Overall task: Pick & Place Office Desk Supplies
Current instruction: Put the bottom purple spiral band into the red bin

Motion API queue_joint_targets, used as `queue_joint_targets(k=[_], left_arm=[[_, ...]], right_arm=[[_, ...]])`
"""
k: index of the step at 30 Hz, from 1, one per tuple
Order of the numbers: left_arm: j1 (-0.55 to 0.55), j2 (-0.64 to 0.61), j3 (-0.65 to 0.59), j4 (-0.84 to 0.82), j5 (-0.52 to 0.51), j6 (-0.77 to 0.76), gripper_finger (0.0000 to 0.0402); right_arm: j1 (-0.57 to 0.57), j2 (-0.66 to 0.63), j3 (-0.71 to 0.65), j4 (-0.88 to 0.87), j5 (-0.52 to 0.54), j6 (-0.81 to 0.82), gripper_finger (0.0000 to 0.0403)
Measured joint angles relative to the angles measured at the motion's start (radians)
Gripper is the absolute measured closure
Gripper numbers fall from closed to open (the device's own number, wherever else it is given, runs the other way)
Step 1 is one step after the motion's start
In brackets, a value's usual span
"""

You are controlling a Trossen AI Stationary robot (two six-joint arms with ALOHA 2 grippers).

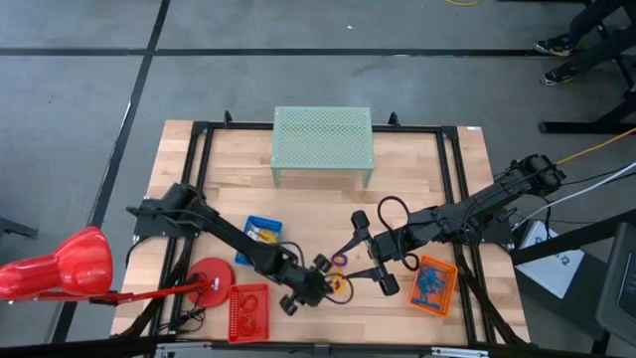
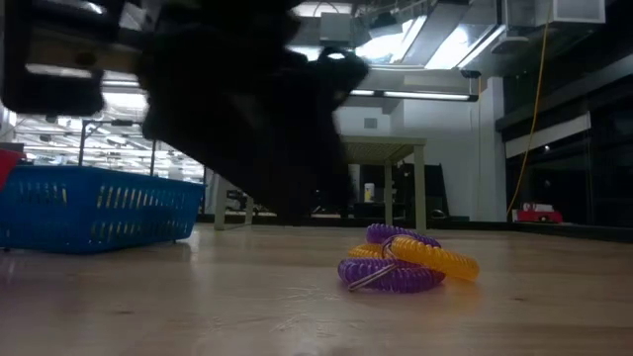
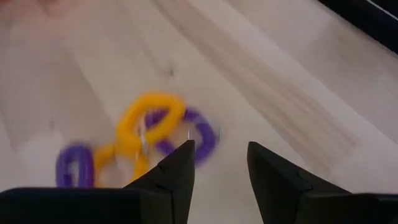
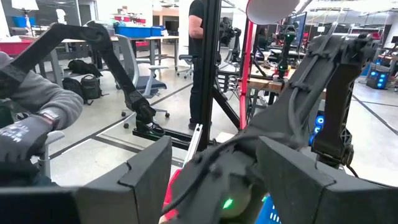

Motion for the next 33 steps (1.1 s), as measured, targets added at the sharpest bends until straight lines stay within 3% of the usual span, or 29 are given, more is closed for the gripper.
queue_joint_targets(k=[8, 19, 28, 33], left_arm=[[0.013, 0.124, 0.156, -0.126, 0.008, 0.112, 0.0258], [0.070, 0.154, 0.170, -0.147, 0.075, 0.104, 0.0263], [0.095, 0.172, 0.172, -0.189, 0.136, 0.105, 0.0368], [0.096, 0.168, 0.171, -0.215, 0.167, 0.080, 0.0395]], right_arm=[[0.000, 0.000, 0.000, 0.000, 0.003, 0.000, 0.0167], [0.000, 0.000, 0.000, -0.001, 0.003, 0.001, 0.0167], [0.000, 0.000, 0.000, 0.000, 0.003, 0.003, 0.0167], [0.000, 0.000, 0.000, 0.001, 0.002, 0.004, 0.0167]])
